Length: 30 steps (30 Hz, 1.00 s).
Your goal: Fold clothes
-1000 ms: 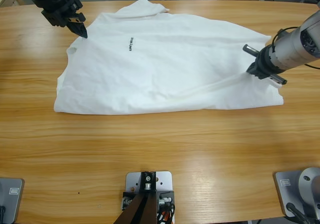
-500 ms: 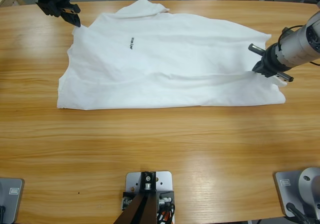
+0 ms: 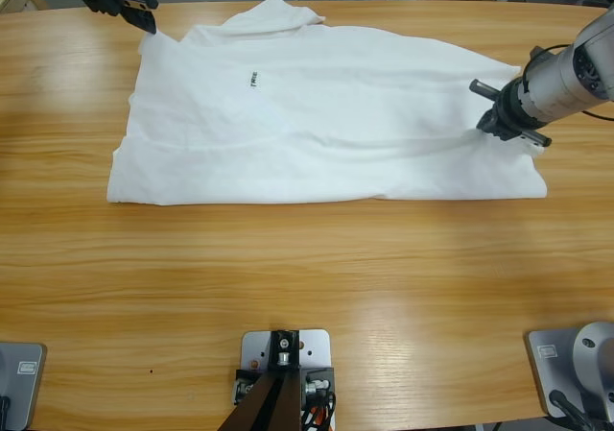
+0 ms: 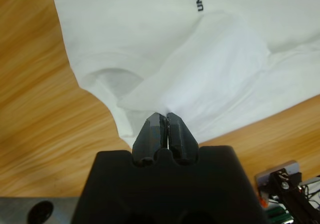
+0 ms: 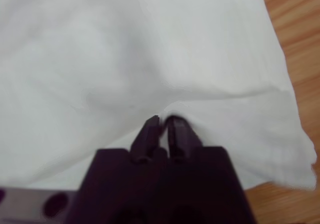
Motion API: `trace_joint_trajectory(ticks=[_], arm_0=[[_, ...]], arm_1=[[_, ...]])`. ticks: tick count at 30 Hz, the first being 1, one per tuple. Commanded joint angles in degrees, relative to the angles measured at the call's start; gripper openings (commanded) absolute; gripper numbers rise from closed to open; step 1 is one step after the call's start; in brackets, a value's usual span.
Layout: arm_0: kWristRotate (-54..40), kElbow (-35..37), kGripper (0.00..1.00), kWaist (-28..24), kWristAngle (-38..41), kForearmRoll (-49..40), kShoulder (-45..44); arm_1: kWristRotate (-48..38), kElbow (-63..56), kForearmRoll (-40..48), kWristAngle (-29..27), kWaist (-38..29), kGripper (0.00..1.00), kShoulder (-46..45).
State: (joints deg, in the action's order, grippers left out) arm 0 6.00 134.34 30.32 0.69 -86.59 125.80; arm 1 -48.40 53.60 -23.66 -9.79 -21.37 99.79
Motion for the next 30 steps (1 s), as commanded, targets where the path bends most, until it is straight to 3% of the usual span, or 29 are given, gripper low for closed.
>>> trace_joint_trajectory(ticks=[1, 5, 17, 30], arm_0=[[-0.81, 0.6, 0.0, 0.0, -0.87, -8.42, 4.88], [-0.9, 0.57, 0.0, -0.03, -1.98, -8.42, 5.07], [-1.35, 3.85, 0.0, -0.7, -4.68, -8.33, 7.65], [-2.69, 4.82, 0.0, -0.35, -3.66, -8.42, 11.49]], arm_1=[[3.52, -0.04, 0.23, -5.99, 0.57, 1.0, 0.12], [4.38, -0.36, -0.77, -9.02, 0.54, 1.0, -3.37], [8.43, -1.08, -11.16, -5.34, 0.11, 1.0, -17.0], [8.59, -1.84, -11.95, -2.11, -3.0, 0.999, -17.68]])
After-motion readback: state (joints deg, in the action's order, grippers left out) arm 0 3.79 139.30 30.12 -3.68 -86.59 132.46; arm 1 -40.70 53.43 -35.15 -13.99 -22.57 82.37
